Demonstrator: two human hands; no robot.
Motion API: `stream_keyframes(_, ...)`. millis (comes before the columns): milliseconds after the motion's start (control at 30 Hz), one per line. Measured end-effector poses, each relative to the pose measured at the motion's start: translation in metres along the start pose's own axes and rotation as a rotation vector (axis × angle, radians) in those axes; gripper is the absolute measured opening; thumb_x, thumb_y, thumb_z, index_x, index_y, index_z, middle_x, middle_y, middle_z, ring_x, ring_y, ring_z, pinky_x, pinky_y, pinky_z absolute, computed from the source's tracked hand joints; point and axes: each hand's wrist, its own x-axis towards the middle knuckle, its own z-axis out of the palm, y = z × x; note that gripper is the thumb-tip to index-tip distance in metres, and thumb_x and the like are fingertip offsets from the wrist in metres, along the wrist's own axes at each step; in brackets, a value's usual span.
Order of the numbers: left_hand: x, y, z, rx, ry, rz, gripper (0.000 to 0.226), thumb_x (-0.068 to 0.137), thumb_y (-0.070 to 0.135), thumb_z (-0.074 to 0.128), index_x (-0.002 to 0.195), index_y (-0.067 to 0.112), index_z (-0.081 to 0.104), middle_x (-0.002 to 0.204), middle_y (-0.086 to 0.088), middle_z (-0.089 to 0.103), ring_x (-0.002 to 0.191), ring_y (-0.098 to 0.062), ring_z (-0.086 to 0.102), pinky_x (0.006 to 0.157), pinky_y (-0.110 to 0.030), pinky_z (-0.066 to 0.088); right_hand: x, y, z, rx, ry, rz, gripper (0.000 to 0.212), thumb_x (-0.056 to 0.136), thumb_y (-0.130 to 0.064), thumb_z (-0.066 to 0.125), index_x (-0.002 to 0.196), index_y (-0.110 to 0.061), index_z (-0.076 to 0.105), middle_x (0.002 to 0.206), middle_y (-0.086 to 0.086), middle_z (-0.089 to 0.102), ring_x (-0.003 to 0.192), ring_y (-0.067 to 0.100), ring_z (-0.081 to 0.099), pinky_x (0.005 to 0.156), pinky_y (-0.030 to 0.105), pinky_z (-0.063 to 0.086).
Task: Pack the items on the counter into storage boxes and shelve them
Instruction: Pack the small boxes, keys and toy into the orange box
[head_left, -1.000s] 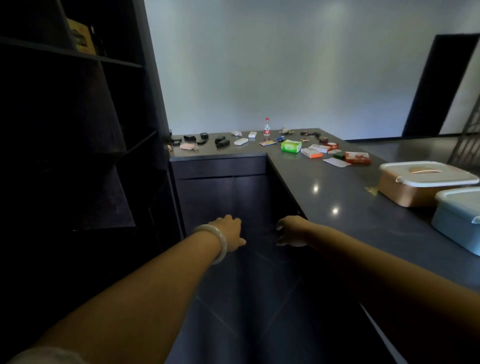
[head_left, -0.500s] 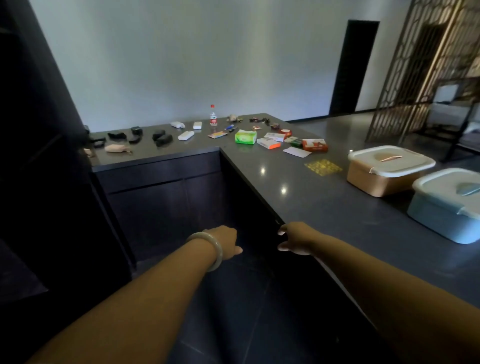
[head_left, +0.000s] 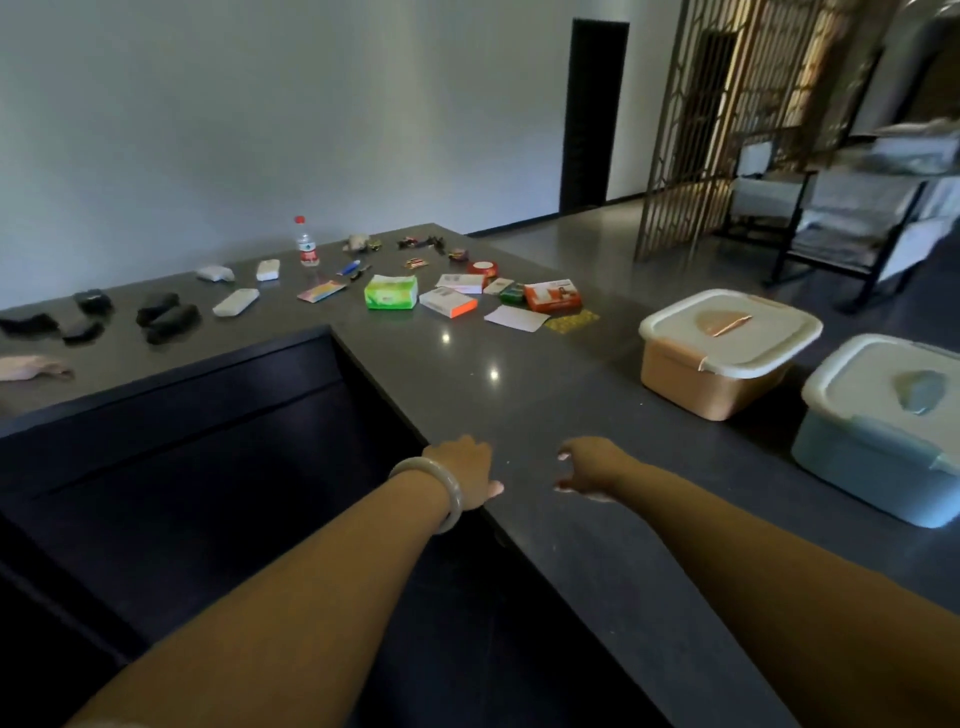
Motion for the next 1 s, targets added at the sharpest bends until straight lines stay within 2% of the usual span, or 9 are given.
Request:
stream_keyframes(167, 0.082, -0.006, -0.02, 0.084, 0.0, 0.136, 0.058, 0.098, 0.049, 0.045, 0.143, 0.013, 0.036, 0.14, -0.009, 0.043, 0.121, -0.032, 0.049, 0.098, -0.044, 0.043, 0.042, 0.025, -0.015, 0.059, 0.026, 0.137, 0.06, 0.091, -0.035, 0.064, 0.141, -0.009, 0.043, 0.145, 0.009, 0.045, 0.132, 0.026, 0.043, 0.108, 0.034, 0.036)
stream_keyframes(367, 0.167, -0.013, -0.046, 0.188, 0.047, 0.37, 0.054, 0.098, 0.047, 0.045, 0.141, 0.015, 0.038, 0.138, -0.008, 0.042, 0.12, -0.033, 0.049, 0.096, -0.044, 0.043, 0.081, 0.039, -0.029, 0.115, 0.089, 0.37, 0.053, 0.09, -0.031, 0.065, 0.135, -0.009, 0.049, 0.139, 0.008, 0.05, 0.127, 0.024, 0.047, 0.103, 0.034, 0.041)
stream_keyframes(533, 0.221, -0.01, -0.067, 0.219, 0.07, 0.494, 0.047, 0.097, 0.044, 0.048, 0.133, 0.014, 0.045, 0.134, -0.009, 0.044, 0.118, -0.034, 0.049, 0.095, -0.044, 0.04, 0.092, 0.049, -0.037, 0.139, 0.11, 0.558, 0.046, 0.09, -0.029, 0.064, 0.132, -0.016, 0.052, 0.136, 0.006, 0.051, 0.121, 0.023, 0.052, 0.097, 0.035, 0.047)
stream_keyframes(700, 0.258, 0.021, -0.073, 0.257, 0.038, 0.617, 0.046, 0.097, 0.044, 0.048, 0.133, 0.015, 0.046, 0.134, -0.008, 0.045, 0.118, -0.032, 0.049, 0.097, -0.044, 0.04, 0.087, 0.074, -0.046, 0.095, 0.079, 0.691, 0.055, 0.093, -0.03, 0.059, 0.143, -0.017, 0.04, 0.145, 0.009, 0.04, 0.133, 0.027, 0.04, 0.105, 0.039, 0.04)
stream_keyframes(900, 0.309, 0.075, -0.099, 0.301, 0.126, 0.698, 0.045, 0.097, 0.045, 0.047, 0.131, 0.015, 0.046, 0.133, -0.008, 0.044, 0.123, -0.031, 0.045, 0.099, -0.045, 0.035, 0.085, 0.132, -0.076, 0.027, 0.177, 0.779, 0.047, 0.093, -0.029, 0.058, 0.138, -0.017, 0.046, 0.136, 0.007, 0.048, 0.124, 0.024, 0.047, 0.097, 0.034, 0.042)
stream_keyframes(1000, 0.323, 0.088, -0.109, 0.334, 0.177, 0.687, 0.046, 0.096, 0.046, 0.047, 0.13, 0.015, 0.046, 0.133, -0.008, 0.045, 0.123, -0.031, 0.045, 0.102, -0.047, 0.034, 0.083, 0.149, -0.086, 0.002, 0.2, 0.792, 0.051, 0.093, -0.032, 0.058, 0.14, -0.019, 0.043, 0.136, 0.005, 0.05, 0.124, 0.024, 0.048, 0.1, 0.036, 0.043)
